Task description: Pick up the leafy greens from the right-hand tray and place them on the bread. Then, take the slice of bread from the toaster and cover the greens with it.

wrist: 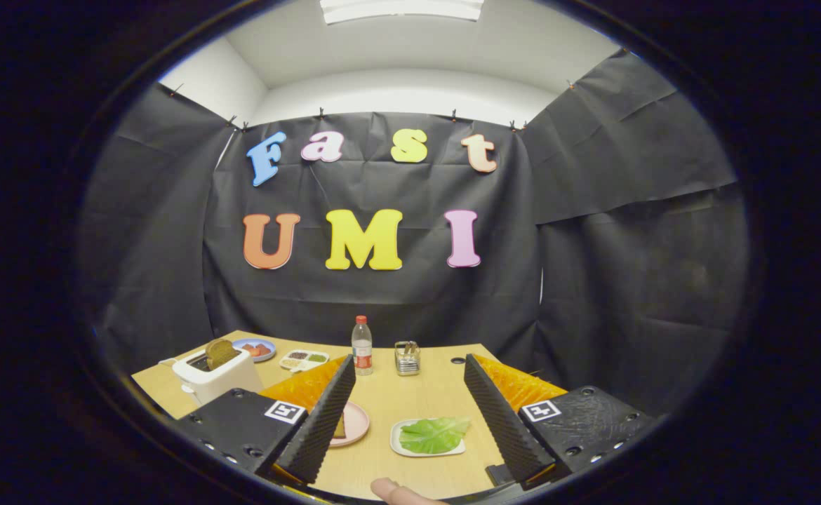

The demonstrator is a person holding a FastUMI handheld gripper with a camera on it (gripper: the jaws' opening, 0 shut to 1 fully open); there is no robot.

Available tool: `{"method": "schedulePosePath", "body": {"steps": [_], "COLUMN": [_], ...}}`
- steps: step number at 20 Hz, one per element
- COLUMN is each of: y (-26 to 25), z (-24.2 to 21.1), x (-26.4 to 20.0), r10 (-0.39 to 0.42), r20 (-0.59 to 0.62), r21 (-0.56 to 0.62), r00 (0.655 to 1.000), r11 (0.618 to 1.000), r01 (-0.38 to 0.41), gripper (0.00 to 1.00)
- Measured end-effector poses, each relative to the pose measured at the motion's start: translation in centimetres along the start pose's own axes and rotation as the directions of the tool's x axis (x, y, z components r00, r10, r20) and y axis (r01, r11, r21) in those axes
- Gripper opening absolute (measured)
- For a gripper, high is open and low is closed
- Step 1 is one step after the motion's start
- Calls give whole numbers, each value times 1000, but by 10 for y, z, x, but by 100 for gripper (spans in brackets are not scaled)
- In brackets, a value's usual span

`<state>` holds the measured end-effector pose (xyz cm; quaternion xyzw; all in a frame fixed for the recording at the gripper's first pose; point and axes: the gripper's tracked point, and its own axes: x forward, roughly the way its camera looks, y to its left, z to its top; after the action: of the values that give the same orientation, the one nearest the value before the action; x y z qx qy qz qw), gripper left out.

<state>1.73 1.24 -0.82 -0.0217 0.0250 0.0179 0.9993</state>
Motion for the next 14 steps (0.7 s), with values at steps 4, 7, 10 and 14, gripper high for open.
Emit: {"method": "schedulePosePath", "body": {"steps": [4,7,10,14], "y": [-16,-42,-64,-88], "z": [-23,-42,-74,-125], "x": [36,67,99,146], "r10": [-10,-54,-71,-97], "r20": [-32,-61,-129,-231], "r21": [-42,-57,-29,-33], "r00": [999,997,989,968], "r11": [999,997,997,995], "r01": [9,51,68,92], "gripper": [96,95,95,95]}}
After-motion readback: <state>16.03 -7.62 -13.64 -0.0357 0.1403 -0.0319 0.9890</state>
